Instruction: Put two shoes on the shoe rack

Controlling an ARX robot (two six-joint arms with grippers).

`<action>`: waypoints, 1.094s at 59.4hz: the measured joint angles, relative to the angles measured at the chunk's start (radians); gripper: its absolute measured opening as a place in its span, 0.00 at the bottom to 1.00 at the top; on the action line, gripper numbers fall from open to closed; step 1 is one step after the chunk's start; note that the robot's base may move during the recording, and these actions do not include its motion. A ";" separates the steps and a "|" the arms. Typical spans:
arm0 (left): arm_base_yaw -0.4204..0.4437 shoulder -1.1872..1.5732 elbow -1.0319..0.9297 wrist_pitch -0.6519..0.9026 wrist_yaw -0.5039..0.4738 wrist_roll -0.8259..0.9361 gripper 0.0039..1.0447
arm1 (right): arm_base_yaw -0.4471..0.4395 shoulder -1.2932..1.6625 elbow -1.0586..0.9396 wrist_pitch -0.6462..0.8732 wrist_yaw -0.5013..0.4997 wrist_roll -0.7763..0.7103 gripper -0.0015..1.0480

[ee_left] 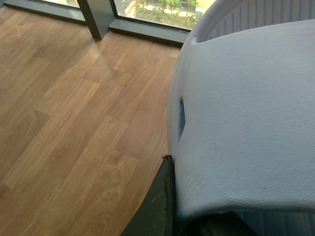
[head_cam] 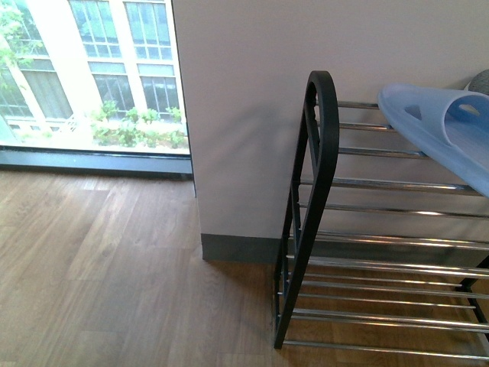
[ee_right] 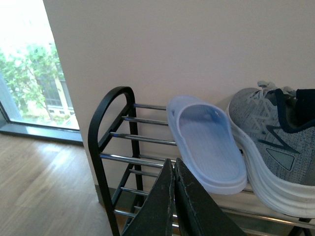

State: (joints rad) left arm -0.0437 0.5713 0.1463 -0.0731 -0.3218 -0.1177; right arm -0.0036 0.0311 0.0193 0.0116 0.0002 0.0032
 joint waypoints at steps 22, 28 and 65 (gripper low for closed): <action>0.000 0.000 0.000 0.000 0.000 0.000 0.01 | 0.000 -0.025 0.000 -0.008 0.000 0.000 0.01; 0.000 0.000 0.000 0.000 0.000 0.000 0.01 | 0.000 -0.025 0.000 -0.008 0.000 0.000 0.01; 0.000 0.000 0.000 0.000 -0.008 0.000 0.01 | 0.000 -0.026 0.000 -0.009 -0.003 0.000 0.85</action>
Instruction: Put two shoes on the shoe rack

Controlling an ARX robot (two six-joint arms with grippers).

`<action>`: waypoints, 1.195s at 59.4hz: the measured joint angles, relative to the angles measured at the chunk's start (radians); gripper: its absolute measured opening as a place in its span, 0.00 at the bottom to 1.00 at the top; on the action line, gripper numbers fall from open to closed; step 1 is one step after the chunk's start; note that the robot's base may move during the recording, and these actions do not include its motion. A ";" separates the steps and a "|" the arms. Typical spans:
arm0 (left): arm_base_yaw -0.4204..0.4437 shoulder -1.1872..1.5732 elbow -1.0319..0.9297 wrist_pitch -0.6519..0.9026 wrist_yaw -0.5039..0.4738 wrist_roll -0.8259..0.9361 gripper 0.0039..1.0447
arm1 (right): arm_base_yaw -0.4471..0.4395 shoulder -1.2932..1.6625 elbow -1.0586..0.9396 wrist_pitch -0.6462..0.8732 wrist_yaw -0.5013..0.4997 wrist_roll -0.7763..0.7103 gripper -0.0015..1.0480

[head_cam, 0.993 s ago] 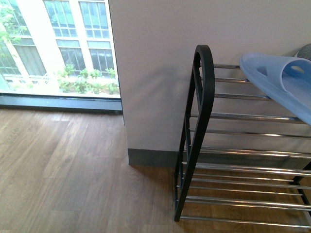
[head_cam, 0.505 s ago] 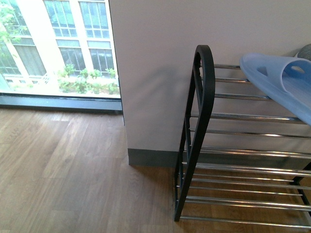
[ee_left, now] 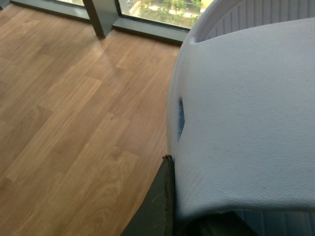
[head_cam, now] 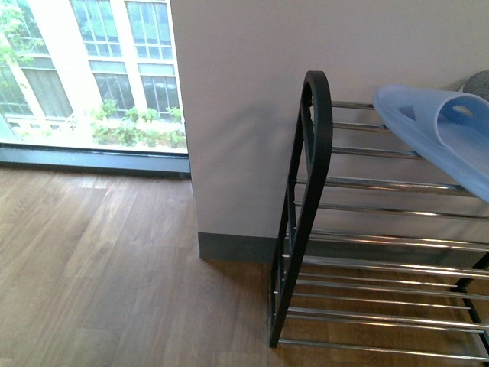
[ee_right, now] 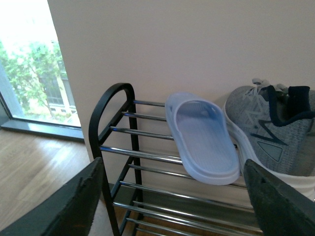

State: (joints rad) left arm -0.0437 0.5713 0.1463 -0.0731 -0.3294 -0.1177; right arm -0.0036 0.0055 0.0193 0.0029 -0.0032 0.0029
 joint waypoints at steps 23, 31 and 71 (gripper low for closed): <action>0.000 -0.002 0.000 0.000 0.011 0.000 0.01 | 0.002 -0.001 0.000 -0.002 0.007 0.000 0.91; 0.000 -0.002 0.000 0.000 0.009 0.000 0.01 | 0.003 -0.001 0.000 -0.002 0.007 0.000 0.91; -0.310 0.132 0.129 0.220 -0.170 -0.110 0.01 | 0.003 -0.001 0.000 -0.002 0.004 0.000 0.91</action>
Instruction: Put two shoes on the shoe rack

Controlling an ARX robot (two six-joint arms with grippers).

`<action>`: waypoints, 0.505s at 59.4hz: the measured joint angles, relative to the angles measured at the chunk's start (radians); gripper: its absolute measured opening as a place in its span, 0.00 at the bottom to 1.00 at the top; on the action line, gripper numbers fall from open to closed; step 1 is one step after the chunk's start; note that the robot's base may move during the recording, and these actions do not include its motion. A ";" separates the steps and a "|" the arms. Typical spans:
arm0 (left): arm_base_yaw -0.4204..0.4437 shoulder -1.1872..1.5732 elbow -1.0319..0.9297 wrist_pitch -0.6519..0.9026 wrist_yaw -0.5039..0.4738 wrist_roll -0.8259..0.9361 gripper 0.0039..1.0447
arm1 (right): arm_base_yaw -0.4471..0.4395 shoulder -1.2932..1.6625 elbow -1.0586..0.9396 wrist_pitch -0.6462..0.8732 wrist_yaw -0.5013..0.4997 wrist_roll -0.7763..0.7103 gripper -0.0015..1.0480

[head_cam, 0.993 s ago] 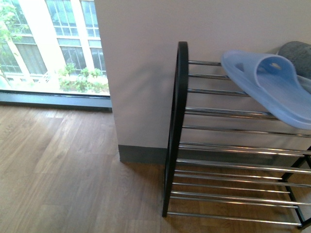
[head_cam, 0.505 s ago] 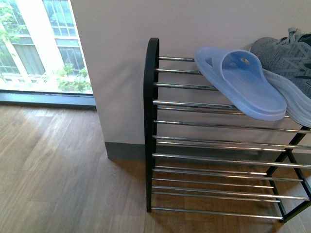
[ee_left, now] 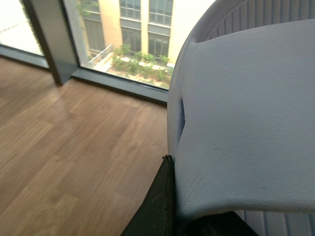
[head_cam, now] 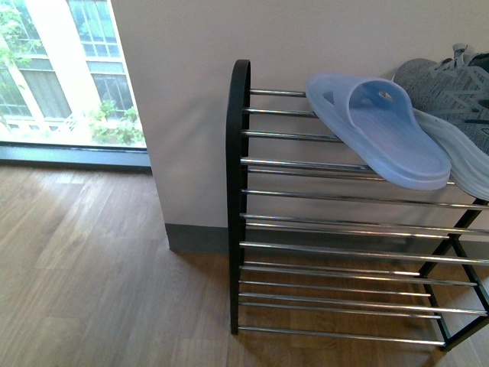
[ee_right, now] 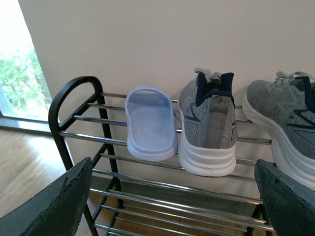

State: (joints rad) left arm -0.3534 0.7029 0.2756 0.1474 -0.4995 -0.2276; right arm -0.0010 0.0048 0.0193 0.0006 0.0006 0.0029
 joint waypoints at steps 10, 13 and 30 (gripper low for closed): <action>-0.142 0.274 0.217 0.018 0.029 -0.078 0.01 | 0.000 0.000 0.000 0.000 0.000 0.000 0.91; -0.168 0.356 0.279 0.019 0.036 -0.089 0.01 | 0.000 0.000 0.000 0.000 0.000 0.000 0.91; -0.256 0.731 0.615 -0.013 0.039 -0.123 0.01 | 0.000 0.000 0.000 0.000 0.000 0.000 0.91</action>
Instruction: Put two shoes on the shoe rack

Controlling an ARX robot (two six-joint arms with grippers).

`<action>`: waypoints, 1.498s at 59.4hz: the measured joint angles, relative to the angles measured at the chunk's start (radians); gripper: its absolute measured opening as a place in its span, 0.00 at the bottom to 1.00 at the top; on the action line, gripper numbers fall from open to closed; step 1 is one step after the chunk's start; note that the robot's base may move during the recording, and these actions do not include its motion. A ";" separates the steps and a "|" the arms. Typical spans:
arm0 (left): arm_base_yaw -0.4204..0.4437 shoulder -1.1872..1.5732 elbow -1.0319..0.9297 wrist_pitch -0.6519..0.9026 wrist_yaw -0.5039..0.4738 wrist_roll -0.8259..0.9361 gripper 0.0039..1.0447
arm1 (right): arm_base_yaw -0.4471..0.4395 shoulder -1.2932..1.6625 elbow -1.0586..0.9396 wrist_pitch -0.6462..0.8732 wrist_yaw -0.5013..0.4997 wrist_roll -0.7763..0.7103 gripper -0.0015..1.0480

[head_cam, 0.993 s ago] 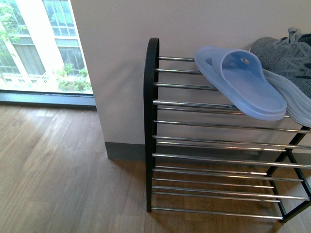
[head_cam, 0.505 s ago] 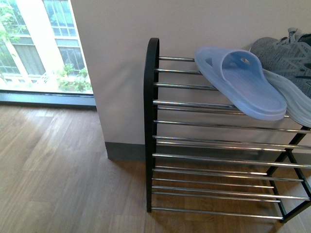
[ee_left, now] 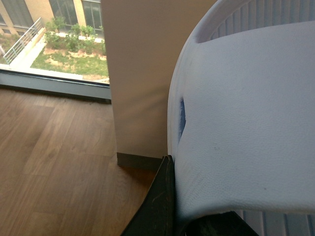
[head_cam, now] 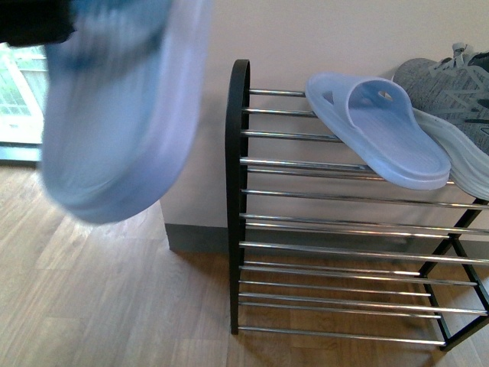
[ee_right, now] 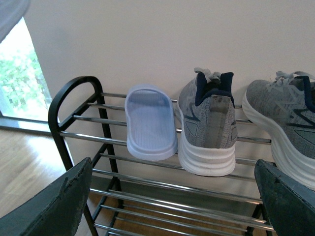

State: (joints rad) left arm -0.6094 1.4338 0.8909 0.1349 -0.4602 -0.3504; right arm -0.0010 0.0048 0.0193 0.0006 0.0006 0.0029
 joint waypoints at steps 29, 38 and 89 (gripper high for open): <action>-0.062 0.465 0.459 -0.187 -0.002 -0.066 0.01 | 0.000 0.000 0.000 0.000 0.000 0.000 0.91; -0.061 0.550 0.553 -0.233 -0.023 -0.070 0.01 | 0.000 0.000 0.000 0.000 0.000 0.000 0.91; -0.079 0.928 1.025 -0.523 -0.143 -0.172 0.01 | 0.000 0.000 0.000 0.000 0.000 0.000 0.91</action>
State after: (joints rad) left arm -0.6880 2.3619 1.9156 -0.3885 -0.6029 -0.5224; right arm -0.0010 0.0048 0.0193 0.0006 0.0006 0.0029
